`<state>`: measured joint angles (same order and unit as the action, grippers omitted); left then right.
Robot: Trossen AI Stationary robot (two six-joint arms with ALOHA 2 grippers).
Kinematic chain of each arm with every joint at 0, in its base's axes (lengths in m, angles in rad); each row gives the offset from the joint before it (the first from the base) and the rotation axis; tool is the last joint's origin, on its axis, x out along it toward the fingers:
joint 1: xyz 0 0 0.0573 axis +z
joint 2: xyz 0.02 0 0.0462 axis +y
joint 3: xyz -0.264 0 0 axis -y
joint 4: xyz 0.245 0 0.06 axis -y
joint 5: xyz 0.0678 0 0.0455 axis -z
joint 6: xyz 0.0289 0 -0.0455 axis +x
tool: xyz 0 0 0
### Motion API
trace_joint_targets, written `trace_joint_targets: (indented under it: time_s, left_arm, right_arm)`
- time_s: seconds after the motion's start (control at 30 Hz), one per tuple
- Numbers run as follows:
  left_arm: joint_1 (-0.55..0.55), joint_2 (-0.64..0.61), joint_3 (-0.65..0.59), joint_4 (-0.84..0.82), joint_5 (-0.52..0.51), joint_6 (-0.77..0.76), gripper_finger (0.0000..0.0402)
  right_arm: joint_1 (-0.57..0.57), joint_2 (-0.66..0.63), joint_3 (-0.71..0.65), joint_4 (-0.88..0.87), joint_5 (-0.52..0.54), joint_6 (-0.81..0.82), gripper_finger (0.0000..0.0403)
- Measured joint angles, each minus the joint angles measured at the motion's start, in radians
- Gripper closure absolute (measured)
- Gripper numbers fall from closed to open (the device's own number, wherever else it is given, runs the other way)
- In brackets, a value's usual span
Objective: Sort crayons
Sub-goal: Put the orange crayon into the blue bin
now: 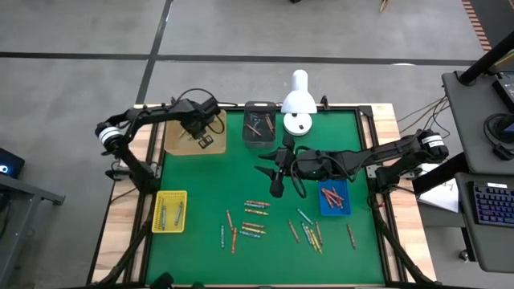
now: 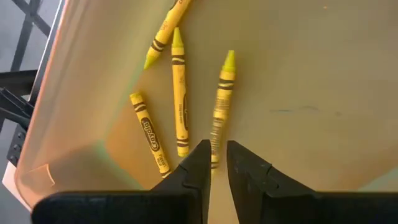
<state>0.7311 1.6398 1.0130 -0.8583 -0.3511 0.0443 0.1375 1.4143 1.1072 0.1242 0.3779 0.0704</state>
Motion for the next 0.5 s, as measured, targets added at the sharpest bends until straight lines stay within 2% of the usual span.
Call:
trace_joint_targets:
  time_s: [0.27, 0.5]
  left_arm:
    - [-0.012, -0.085, 0.000, 0.002, 0.000, -0.072, 0.0368]
    - [-0.108, -0.300, -0.051, 0.079, 0.001, -0.173, 0.0368]
  right_arm:
    - [0.000, 0.000, 0.000, -0.076, 0.000, 0.129, 0.0241]
    - [-0.006, 0.000, 0.022, -0.295, -0.003, 0.304, 0.0244]
